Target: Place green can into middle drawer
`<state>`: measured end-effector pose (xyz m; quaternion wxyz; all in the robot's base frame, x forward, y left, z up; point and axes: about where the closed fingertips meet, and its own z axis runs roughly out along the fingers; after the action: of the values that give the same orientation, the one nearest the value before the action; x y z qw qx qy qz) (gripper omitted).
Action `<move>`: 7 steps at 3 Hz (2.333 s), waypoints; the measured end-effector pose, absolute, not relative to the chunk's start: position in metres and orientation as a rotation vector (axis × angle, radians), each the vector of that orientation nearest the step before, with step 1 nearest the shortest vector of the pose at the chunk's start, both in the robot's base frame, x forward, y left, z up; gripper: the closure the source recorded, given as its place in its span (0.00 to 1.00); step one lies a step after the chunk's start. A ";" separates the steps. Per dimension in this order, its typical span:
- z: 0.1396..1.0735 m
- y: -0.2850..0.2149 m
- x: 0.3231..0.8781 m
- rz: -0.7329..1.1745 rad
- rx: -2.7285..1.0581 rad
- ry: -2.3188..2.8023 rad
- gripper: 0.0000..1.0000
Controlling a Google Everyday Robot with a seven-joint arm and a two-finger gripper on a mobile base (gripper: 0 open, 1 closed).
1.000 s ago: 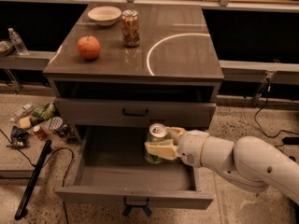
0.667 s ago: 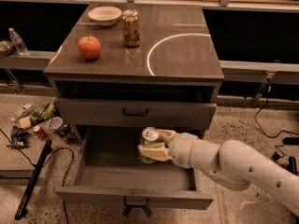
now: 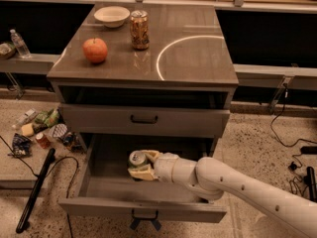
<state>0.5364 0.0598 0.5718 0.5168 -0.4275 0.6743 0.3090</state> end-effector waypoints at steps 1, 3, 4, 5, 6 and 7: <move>0.529 0.087 0.556 0.718 -1.092 1.601 0.82; 0.467 0.132 0.588 0.690 -1.231 1.593 0.27; 0.442 0.142 0.593 0.724 -1.249 1.621 0.00; 0.435 0.140 0.589 0.822 -1.210 1.666 0.00; 0.456 0.104 0.588 0.855 -1.058 1.768 0.18; 0.487 0.038 0.579 0.801 -0.892 1.875 0.22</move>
Offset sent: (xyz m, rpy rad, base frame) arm 0.0637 0.0760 -0.1110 -0.1336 -0.0648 0.1201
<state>0.5794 0.0377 0.4874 0.4422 -0.3595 0.7556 0.3228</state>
